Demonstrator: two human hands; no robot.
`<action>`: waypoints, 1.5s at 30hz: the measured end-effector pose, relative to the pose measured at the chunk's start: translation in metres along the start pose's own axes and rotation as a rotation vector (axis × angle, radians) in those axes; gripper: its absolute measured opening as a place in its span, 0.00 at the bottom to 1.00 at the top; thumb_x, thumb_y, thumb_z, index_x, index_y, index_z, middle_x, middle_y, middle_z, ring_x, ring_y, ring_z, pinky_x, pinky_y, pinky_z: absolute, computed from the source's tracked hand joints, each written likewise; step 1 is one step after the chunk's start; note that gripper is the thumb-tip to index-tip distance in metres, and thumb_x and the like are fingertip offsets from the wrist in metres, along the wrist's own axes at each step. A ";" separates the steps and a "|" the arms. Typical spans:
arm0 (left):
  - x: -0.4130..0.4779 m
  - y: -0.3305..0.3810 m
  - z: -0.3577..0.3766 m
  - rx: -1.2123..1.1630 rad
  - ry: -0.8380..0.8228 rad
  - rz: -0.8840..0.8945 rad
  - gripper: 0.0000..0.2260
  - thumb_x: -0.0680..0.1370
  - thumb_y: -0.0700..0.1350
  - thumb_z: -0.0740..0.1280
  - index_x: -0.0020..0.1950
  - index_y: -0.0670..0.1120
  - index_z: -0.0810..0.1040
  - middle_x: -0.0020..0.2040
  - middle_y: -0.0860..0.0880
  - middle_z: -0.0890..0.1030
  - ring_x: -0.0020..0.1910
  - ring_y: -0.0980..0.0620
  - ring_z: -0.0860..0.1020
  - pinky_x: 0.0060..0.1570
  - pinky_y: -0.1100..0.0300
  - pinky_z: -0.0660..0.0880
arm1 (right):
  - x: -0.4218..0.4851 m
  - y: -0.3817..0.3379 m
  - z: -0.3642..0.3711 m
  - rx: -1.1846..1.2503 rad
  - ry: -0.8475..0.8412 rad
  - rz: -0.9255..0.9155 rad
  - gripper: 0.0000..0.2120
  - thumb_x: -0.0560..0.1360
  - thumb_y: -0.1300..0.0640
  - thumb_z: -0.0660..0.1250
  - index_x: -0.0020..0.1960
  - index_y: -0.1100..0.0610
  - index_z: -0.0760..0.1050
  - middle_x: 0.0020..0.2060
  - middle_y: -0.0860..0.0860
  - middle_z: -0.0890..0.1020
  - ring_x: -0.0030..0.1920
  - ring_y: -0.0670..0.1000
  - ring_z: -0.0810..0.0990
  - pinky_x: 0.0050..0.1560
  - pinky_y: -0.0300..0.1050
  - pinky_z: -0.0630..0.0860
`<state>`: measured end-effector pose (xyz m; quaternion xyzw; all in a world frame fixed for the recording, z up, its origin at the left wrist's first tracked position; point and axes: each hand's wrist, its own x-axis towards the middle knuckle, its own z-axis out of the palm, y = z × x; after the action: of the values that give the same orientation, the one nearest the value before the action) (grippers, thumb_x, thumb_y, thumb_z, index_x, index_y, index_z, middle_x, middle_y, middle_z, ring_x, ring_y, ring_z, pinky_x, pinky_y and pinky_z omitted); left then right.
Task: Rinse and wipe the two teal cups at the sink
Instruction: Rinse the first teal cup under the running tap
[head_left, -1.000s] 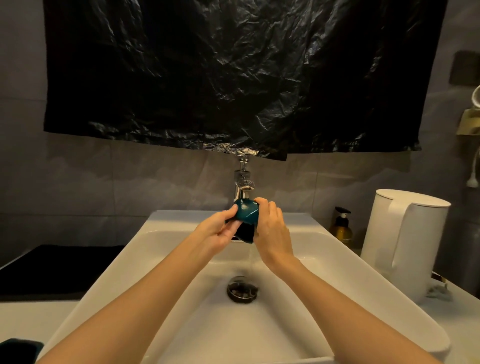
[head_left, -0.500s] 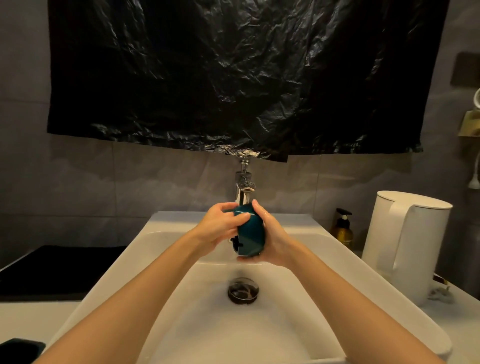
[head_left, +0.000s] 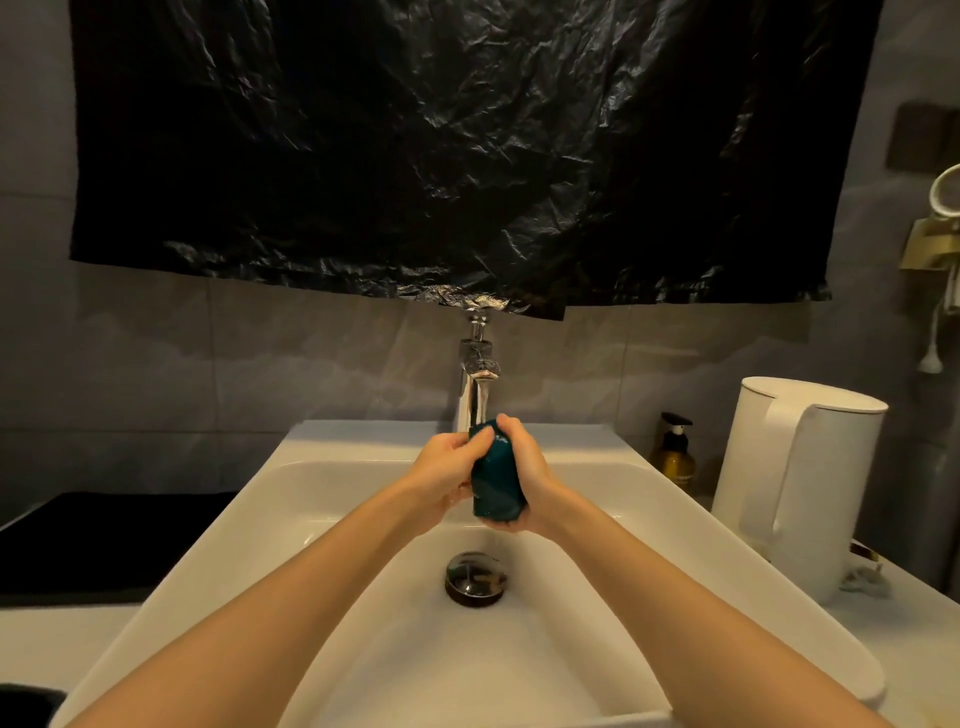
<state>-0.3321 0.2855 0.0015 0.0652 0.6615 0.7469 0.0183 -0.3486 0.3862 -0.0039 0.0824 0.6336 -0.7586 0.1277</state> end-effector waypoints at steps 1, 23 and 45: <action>0.002 0.001 0.002 -0.038 0.051 -0.026 0.14 0.80 0.49 0.62 0.58 0.40 0.75 0.52 0.42 0.80 0.52 0.45 0.79 0.49 0.55 0.78 | 0.001 0.002 0.004 -0.025 0.007 -0.027 0.25 0.73 0.34 0.59 0.57 0.54 0.72 0.49 0.57 0.79 0.47 0.54 0.77 0.48 0.50 0.77; -0.001 0.003 -0.013 0.046 -0.099 0.008 0.15 0.79 0.45 0.63 0.63 0.40 0.74 0.59 0.42 0.79 0.59 0.45 0.77 0.53 0.58 0.77 | 0.000 -0.004 0.004 0.015 0.001 -0.010 0.26 0.75 0.34 0.57 0.55 0.56 0.73 0.48 0.58 0.78 0.48 0.55 0.76 0.52 0.52 0.76; 0.001 0.007 -0.004 -0.357 -0.061 -0.131 0.14 0.80 0.43 0.61 0.65 0.41 0.72 0.57 0.41 0.79 0.56 0.44 0.78 0.53 0.52 0.76 | -0.003 0.003 0.000 -0.147 -0.038 -0.364 0.17 0.79 0.40 0.56 0.63 0.47 0.68 0.54 0.55 0.77 0.45 0.52 0.79 0.32 0.42 0.78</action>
<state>-0.3334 0.2806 0.0076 0.0403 0.5203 0.8473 0.0983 -0.3449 0.3858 -0.0057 -0.0576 0.6891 -0.7223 0.0062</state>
